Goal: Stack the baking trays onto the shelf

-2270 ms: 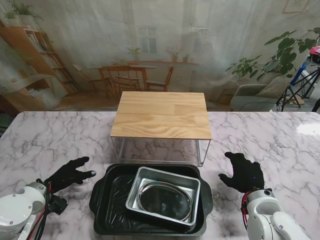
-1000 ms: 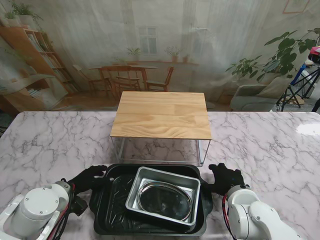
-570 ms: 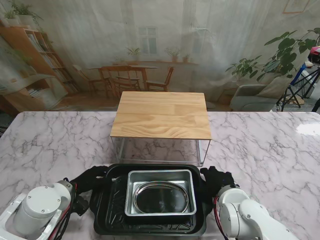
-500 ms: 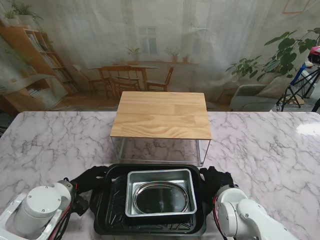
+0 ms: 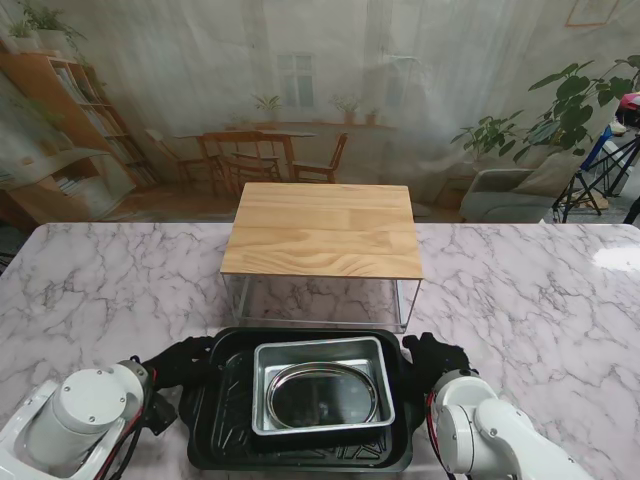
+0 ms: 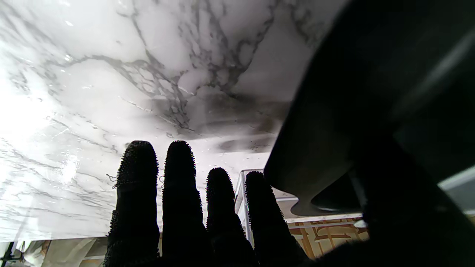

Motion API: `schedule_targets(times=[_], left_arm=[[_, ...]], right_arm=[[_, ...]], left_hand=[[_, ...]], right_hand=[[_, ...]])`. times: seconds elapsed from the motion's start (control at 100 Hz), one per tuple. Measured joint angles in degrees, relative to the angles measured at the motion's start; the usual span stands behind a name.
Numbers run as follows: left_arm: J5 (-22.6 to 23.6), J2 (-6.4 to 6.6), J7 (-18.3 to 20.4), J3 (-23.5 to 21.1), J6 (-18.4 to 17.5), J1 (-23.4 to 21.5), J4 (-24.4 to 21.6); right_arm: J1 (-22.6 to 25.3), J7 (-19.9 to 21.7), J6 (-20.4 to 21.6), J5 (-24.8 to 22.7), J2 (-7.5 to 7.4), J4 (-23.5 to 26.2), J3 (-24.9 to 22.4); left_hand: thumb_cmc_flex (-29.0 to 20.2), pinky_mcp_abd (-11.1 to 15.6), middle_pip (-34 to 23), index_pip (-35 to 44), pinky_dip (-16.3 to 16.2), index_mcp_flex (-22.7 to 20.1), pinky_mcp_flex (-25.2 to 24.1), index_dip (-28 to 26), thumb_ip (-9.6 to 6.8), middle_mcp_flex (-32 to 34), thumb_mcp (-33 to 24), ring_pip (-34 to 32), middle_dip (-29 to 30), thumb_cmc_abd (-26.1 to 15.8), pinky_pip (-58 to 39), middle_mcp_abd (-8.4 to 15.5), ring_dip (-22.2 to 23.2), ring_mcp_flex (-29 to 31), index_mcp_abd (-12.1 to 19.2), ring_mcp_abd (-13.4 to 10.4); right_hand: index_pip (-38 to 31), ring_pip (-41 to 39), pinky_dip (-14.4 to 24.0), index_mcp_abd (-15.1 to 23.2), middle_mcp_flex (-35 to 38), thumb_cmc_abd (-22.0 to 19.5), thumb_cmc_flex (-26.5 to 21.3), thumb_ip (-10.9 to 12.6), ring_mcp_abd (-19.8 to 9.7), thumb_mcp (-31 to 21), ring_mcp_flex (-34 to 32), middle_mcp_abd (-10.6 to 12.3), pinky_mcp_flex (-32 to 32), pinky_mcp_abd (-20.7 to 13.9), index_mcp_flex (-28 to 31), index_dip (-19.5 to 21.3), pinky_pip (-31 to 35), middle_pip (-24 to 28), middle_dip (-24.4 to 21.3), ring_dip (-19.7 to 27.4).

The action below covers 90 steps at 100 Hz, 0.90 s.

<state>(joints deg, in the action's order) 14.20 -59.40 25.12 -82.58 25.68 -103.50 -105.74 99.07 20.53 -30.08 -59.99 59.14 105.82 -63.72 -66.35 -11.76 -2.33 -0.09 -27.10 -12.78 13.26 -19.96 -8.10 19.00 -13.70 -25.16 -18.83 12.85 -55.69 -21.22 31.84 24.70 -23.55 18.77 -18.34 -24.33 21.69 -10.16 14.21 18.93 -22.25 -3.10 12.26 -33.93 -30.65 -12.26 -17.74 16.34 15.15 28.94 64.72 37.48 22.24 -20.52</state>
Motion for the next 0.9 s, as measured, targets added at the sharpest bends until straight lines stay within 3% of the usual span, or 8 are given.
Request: schedule_targets(times=[0.31, 0.38, 0.55, 0.72, 0.9], left_arm=[[0.78, -0.12, -2.00, 2.42, 1.96, 1.53, 0.65], [1.29, -0.12, -2.00, 2.77, 2.18, 1.73, 0.66], [2.73, -0.06, -1.96, 3.75, 2.95, 2.37, 0.70], [3.16, -0.04, -1.90, 3.96, 3.30, 2.57, 0.68], [3.72, -0.12, -1.98, 3.79, 3.16, 2.28, 0.49]], right_arm=[[-3.21, 1.30, -2.93, 1.40, -0.43, -1.83, 3.07], [-3.70, 1.32, -3.40, 1.62, -0.51, -2.03, 3.54], [-4.45, 1.66, -3.87, 2.32, -0.61, -2.28, 4.16], [-4.46, 1.87, -3.88, 3.07, -0.65, -2.29, 4.12], [-3.26, -1.19, -3.97, 3.58, -0.37, -2.26, 3.53]], left_hand=[[-2.96, 0.60, -1.34, 0.60, -0.60, -0.67, 2.75, 0.00, 2.20, 4.09, 0.20, -2.95, 0.00, -1.79, -1.39, -0.16, 0.95, 3.23, -0.93, -1.29], [-3.05, 0.70, -0.82, 0.64, -0.60, -0.83, 3.95, 0.00, 5.19, 5.50, -4.16, -3.01, 0.00, -2.03, -2.05, 0.08, 0.32, 4.48, -0.93, -1.75], [-3.44, 0.86, -0.50, 1.16, -0.60, -2.77, 6.32, -0.20, 7.53, 8.15, -8.43, -3.47, 0.97, -1.96, -2.82, 0.80, -0.71, 7.19, -0.87, -2.35], [-2.71, 0.87, -0.49, 1.53, -0.60, -2.90, 6.91, -0.10, 7.60, 8.25, -9.47, -3.47, 0.98, -1.92, -2.86, 1.26, -1.19, 7.85, -0.85, -2.44], [-1.89, 0.88, -0.49, 1.85, -0.60, -2.95, 6.92, -0.10, 7.60, 8.26, -9.47, -3.58, 0.98, -1.92, -2.88, 1.46, -1.20, 7.90, 0.01, -2.54]], right_hand=[[-2.43, -5.06, 1.27, -0.01, 3.00, 0.98, -0.77, 0.00, 1.11, -2.82, -3.62, -0.69, -6.65, -0.48, 1.61, 0.74, 5.66, 3.02, 2.25, -2.11], [-3.56, -5.07, 1.43, -0.01, 3.79, 0.67, -0.90, 0.00, 1.57, -2.89, -4.25, -1.08, -8.14, -0.48, 2.18, 0.81, 6.81, 3.75, 2.93, -2.09], [-5.86, -9.84, 2.04, -0.01, 5.92, 1.08, -1.14, 0.00, 1.78, -5.82, -8.87, -1.18, -12.32, -0.48, 2.17, 0.87, 9.61, 5.42, 4.64, -3.72], [-6.62, -13.34, 2.07, -0.88, 6.63, 1.54, -0.22, 0.00, 1.08, -6.88, -11.11, -1.19, -11.69, -0.48, 1.27, 0.87, 10.05, 5.54, 4.93, -5.23], [-6.63, -12.25, 2.07, -0.86, 6.34, -0.26, 2.44, 0.78, 1.02, -1.47, -8.86, -1.18, -7.26, 0.88, 1.90, -0.32, 8.54, 5.54, 4.93, -4.68]])
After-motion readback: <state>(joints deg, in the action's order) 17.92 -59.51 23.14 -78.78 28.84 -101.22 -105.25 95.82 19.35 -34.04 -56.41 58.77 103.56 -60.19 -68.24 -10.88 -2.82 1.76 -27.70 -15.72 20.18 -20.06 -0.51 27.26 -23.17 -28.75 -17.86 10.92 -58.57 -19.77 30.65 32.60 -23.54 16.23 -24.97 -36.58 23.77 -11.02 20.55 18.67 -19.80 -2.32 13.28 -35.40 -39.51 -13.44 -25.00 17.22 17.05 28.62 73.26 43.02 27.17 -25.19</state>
